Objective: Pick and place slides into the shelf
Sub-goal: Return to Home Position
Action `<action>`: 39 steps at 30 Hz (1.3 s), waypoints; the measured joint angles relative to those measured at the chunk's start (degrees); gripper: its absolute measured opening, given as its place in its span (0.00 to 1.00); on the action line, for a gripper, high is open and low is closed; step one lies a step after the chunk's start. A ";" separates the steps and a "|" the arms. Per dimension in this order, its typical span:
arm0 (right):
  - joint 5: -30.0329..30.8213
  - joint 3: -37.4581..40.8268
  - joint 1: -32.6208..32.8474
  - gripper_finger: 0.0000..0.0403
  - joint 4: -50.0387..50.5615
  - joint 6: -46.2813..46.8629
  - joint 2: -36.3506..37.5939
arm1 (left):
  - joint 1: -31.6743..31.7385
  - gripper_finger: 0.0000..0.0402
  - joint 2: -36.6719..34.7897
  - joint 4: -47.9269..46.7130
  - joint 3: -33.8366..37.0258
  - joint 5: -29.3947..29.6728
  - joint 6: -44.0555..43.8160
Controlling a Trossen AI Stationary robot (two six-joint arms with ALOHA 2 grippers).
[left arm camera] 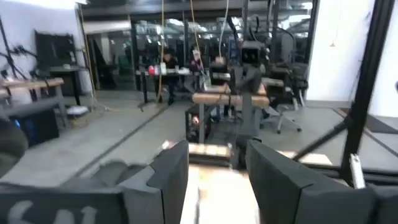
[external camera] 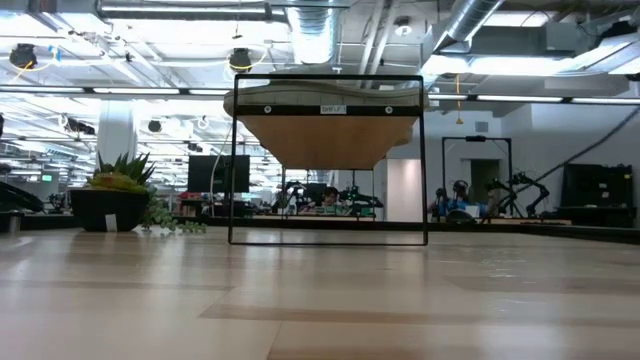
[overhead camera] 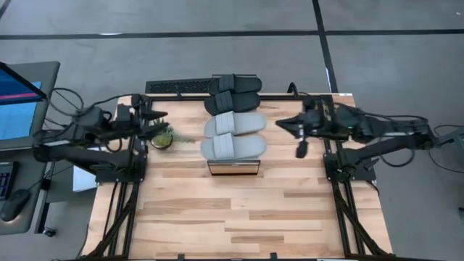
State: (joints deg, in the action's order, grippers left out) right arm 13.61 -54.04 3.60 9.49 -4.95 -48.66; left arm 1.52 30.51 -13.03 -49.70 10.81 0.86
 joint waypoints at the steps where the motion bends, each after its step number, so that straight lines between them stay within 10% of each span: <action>1: 0.00 1.91 0.00 0.00 -0.44 0.36 2.29 | 0.00 0.37 -1.17 -1.04 0.85 -0.16 -0.67; 14: -0.02 20.90 0.02 0.00 -6.03 7.10 17.96 | -0.09 0.37 -13.29 3.19 18.74 -8.32 -15.88; 25: -0.48 23.50 1.27 0.00 11.70 8.10 38.02 | -1.53 0.37 -30.34 4.21 26.99 -11.93 -15.00; 39: -1.49 24.50 4.23 0.00 23.42 11.29 48.49 | -1.55 0.37 -30.37 10.45 35.83 -17.63 -11.49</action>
State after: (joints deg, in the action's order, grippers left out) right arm 12.11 -29.54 7.83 32.91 6.34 -0.17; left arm -0.03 0.14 -2.58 -13.87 -6.81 -10.63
